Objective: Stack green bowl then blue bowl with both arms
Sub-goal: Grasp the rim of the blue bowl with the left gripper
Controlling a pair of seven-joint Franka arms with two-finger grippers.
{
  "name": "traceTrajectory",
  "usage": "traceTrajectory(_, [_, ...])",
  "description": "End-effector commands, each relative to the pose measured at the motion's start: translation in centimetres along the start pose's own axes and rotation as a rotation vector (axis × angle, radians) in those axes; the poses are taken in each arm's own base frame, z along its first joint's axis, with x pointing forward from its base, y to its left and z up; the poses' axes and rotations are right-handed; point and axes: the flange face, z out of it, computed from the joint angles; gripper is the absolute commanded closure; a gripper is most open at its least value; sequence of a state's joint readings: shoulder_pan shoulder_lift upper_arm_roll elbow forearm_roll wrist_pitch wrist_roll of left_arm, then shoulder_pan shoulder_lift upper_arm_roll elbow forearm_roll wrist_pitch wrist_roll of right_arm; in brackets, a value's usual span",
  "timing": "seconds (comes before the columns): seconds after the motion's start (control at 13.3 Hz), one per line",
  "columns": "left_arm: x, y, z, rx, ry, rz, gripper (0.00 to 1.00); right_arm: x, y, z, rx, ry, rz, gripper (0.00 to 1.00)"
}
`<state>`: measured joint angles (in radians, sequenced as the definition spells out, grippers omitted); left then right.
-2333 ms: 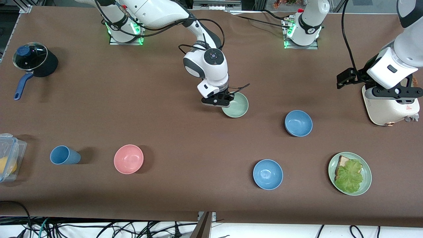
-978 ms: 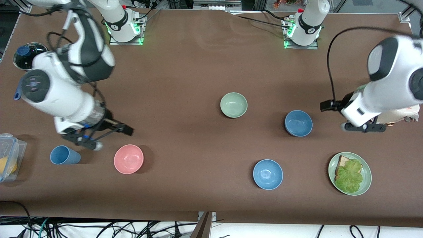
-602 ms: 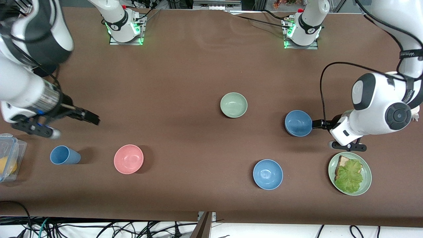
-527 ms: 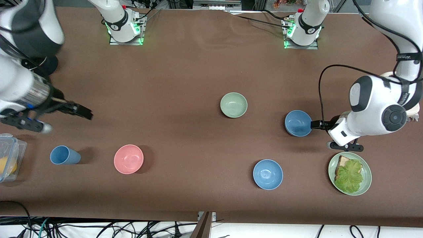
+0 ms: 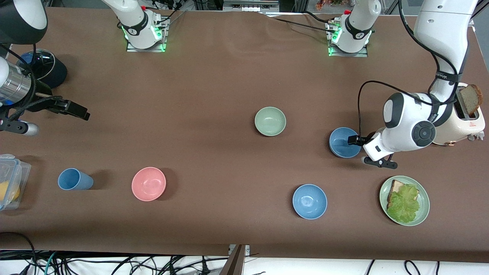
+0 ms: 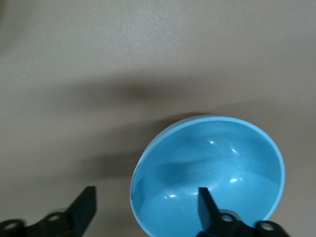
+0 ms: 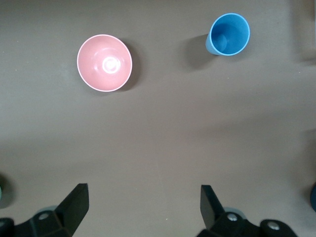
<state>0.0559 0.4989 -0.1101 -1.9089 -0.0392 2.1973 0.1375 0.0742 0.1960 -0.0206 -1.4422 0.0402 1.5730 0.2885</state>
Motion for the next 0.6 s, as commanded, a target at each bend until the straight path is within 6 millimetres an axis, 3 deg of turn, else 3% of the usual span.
traceTrajectory(0.0, [0.2, 0.3, 0.8, -0.011, -0.004, 0.031, 0.80, -0.1, 0.7, -0.1, -0.010, 0.001, -0.008, 0.00])
traceTrajectory(0.23, [0.4, 0.2, 1.2, -0.012, -0.009, 0.032, 0.97, 0.4, 1.9, -1.5, -0.030, 0.036, 0.013, 0.00])
traceTrajectory(0.3, [0.4, 0.2, 1.3, -0.011, -0.011, 0.035, 1.00, 0.5, 2.5, -1.5, -0.030, 0.031, 0.016, 0.00])
traceTrajectory(0.53, [0.5, 0.0, 0.7, -0.010, -0.007, 0.071, 1.00, 0.3, 1.4, -1.3, -0.019, 0.022, 0.011, 0.00])
